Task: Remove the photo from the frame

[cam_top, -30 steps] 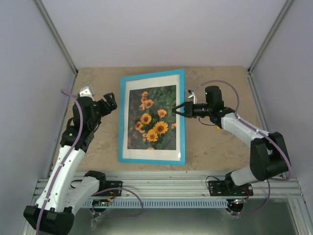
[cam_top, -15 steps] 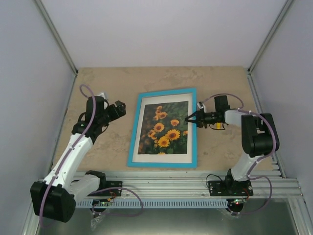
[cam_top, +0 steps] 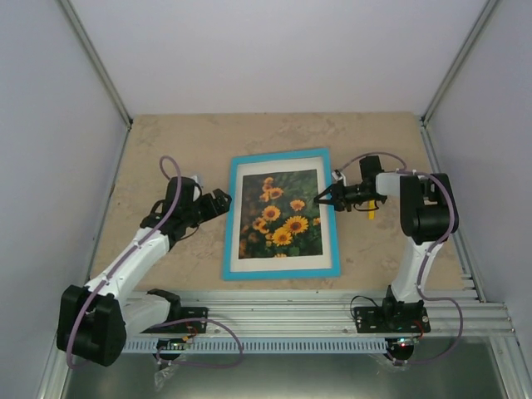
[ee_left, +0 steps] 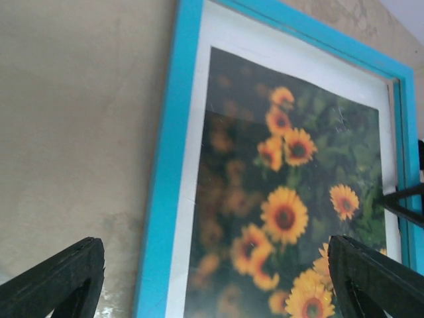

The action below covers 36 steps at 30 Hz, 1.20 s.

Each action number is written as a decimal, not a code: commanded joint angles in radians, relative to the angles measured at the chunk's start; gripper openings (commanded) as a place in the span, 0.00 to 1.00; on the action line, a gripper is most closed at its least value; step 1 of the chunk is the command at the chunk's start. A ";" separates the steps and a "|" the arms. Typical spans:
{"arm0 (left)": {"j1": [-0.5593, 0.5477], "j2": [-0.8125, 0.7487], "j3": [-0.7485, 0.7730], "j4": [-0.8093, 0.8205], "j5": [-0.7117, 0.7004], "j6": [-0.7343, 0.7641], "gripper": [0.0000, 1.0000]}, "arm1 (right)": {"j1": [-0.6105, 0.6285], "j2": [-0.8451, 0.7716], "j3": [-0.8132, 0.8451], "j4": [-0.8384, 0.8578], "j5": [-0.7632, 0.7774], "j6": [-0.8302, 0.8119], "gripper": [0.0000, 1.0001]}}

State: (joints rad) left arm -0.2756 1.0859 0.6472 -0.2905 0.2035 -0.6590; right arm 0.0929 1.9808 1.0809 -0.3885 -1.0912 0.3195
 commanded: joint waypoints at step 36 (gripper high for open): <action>-0.247 0.279 0.015 0.049 -0.340 -0.043 0.89 | 0.098 -0.211 -0.107 0.012 0.753 -0.083 0.56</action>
State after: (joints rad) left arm -0.4908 1.3361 0.6170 -0.2295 -0.0597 -0.6975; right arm 0.1360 1.8187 1.0157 -0.3382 -0.4793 0.2184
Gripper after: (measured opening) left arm 0.903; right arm 0.558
